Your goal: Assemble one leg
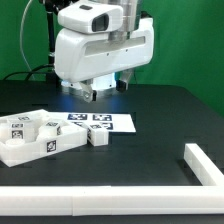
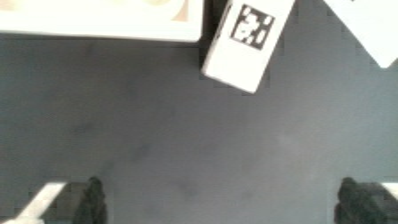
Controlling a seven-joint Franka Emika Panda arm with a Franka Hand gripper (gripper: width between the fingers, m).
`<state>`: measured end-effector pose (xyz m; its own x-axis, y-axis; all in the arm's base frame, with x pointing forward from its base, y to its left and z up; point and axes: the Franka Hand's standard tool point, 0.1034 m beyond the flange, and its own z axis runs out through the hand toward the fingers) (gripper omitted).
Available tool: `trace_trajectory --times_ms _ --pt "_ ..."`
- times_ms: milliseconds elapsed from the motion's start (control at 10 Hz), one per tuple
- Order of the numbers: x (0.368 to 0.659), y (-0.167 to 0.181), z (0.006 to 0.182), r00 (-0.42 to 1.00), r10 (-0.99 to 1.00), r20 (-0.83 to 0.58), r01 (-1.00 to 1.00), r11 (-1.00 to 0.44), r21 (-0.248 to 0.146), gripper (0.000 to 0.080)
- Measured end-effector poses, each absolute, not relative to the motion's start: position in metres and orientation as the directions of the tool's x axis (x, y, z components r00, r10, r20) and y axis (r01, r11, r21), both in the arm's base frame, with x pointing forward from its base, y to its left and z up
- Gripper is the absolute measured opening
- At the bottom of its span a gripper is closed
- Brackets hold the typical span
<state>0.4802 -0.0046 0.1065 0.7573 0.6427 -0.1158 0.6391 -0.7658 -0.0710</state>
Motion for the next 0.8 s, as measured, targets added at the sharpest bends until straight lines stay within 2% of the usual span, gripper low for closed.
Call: trace_trajectory --times_ms 500,800 --pt "0.483 -0.004 0.106 0.758 0.643 -0.114 0.639 -0.766 -0.070 0.0650" --pt "0.444 -0.006 0.087 0.774 0.619 -0.137 0.614 -0.785 -0.080 0.0650"
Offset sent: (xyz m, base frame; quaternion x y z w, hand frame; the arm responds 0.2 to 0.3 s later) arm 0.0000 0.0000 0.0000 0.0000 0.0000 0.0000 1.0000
